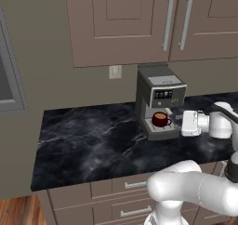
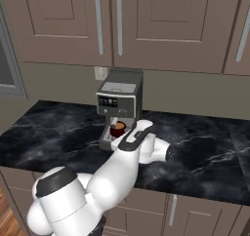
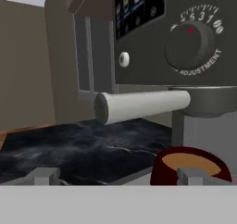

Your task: Pick up the brewed coffee from the coffee machine and place it next to the breakfast plate on the dining counter.

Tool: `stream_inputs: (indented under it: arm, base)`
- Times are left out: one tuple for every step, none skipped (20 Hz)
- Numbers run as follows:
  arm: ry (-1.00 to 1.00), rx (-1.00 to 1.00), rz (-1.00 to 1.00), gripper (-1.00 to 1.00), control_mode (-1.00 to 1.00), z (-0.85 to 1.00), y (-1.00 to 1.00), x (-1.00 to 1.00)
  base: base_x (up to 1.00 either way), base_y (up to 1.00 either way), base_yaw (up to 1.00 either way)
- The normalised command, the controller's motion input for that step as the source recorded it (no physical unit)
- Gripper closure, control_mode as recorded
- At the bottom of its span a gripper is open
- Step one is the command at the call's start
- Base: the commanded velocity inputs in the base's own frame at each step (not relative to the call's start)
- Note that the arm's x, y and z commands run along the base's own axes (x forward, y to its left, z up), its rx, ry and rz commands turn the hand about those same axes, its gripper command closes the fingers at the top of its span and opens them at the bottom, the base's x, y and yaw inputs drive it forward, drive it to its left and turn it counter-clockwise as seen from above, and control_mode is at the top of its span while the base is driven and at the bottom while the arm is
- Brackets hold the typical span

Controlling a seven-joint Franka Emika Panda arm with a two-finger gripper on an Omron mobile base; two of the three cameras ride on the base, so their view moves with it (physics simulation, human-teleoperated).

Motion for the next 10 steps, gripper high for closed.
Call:
stream_inputs:
  arm:
    - [0.00, 0.00, 0.00, -1.00, -1.00, -0.15, -0.14, 0.29]
    - [0.00, 0.01, 0.00, -1.00, -1.00, -0.14, -0.18, 0.28]
    - [0.00, 0.02, 0.00, -1.00, -1.00, -0.15, -0.22, 0.23]
    - [0.00, 0.02, 0.00, -1.00, -1.00, -0.16, -0.24, 0.20]
    - [0.00, 0.03, 0.00, -1.00, -1.00, -0.16, -0.27, 0.15]
    - [0.00, 0.03, 0.00, -1.00, -1.00, -0.16, -0.31, 0.11]
    - [0.00, 0.03, 0.00, -1.00, -1.00, -0.16, -0.31, 0.09]
    - [0.00, 0.04, 0.00, -1.00, -1.00, -0.16, -0.32, 0.08]
    - [0.00, 0.03, 0.00, -1.00, -1.00, -0.16, -0.29, 0.09]
    - [0.00, 0.01, 0.00, -1.00, -1.00, -0.15, -0.19, 0.11]
  base:
    - [0.00, 0.00, 0.00]
    - [0.00, 0.00, 0.00]
    - [0.00, 0.00, 0.00]
    - [0.00, 0.00, 0.00]
    - [0.00, 0.00, 0.00]
    - [0.00, 0.00, 0.00]
    - [0.00, 0.00, 0.00]
    - [0.00, 0.00, 0.00]
    - [0.00, 0.00, 0.00]
    - [0.00, 0.00, 0.00]
